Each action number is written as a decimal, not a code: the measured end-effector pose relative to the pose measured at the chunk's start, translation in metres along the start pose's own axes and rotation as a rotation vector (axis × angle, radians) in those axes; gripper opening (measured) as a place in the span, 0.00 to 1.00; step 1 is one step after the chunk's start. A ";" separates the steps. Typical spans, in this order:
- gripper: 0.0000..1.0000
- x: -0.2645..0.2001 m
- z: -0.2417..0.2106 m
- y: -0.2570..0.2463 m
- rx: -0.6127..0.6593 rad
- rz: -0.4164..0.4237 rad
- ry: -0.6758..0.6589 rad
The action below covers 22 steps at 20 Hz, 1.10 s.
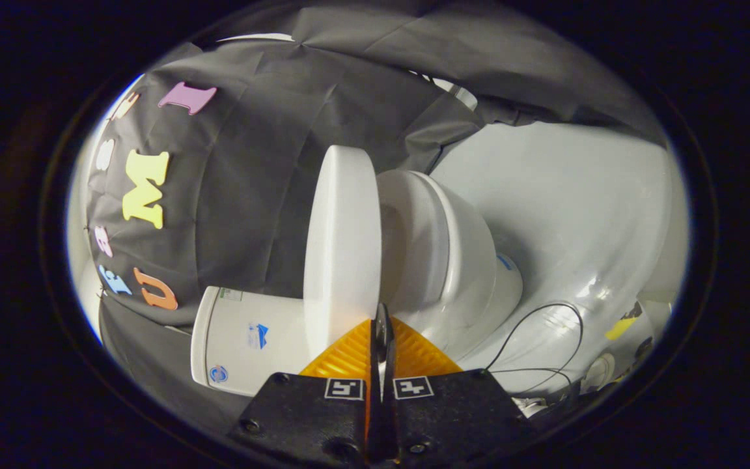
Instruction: Open the toilet lid.
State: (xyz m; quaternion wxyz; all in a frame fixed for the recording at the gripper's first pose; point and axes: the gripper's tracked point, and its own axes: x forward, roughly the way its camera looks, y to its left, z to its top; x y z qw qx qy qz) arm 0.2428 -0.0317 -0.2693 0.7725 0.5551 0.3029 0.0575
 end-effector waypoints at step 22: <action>0.04 -0.032 -0.011 0.105 -0.293 -0.011 -0.116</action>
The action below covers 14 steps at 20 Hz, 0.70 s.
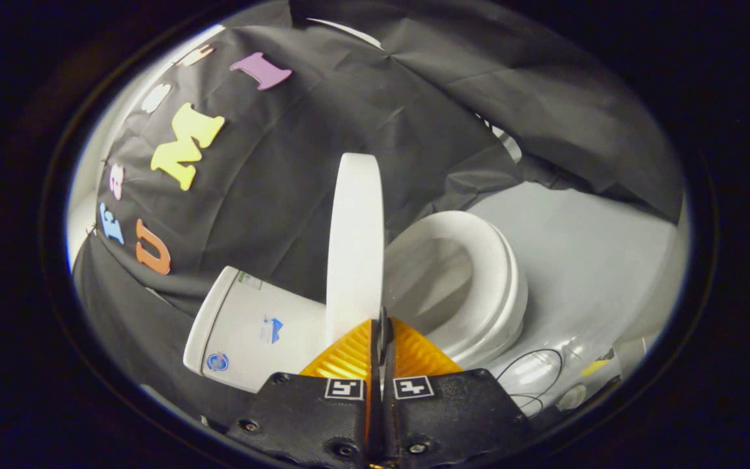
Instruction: Open the toilet lid.
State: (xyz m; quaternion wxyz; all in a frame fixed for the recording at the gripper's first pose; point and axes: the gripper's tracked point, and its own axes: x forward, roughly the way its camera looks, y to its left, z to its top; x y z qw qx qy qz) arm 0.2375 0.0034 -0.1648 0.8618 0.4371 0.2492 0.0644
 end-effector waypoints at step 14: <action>0.04 -0.011 -0.004 0.061 -0.155 -0.020 -0.045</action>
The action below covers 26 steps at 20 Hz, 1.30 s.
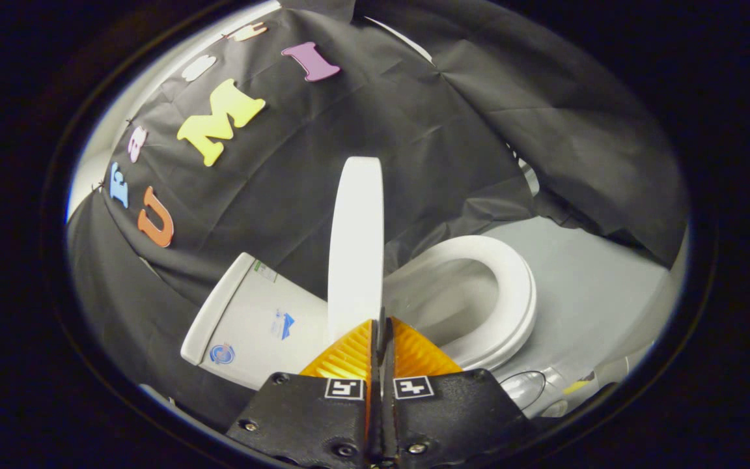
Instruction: Open the toilet lid.
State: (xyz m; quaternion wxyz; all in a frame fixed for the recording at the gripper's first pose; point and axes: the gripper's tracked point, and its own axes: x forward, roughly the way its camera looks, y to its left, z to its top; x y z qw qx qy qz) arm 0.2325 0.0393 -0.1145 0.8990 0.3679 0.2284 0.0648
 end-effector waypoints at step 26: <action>0.06 -0.001 -0.025 0.139 -0.440 -0.059 -0.094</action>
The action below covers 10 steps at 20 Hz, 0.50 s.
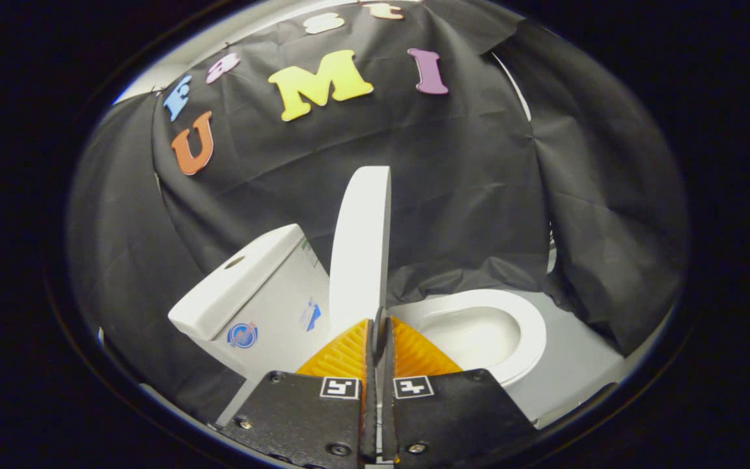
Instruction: Open the toilet lid.
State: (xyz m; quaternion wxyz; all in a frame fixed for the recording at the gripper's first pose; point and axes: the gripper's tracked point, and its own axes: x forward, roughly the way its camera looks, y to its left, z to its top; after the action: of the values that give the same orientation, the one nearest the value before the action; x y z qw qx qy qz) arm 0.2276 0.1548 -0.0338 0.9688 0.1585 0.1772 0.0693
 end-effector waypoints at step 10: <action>0.07 -0.001 -0.001 0.032 -0.090 -0.033 -0.018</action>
State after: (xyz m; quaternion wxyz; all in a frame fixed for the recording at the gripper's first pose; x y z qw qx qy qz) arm 0.2240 0.1853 -0.0239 0.9776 0.1123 0.1678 0.0600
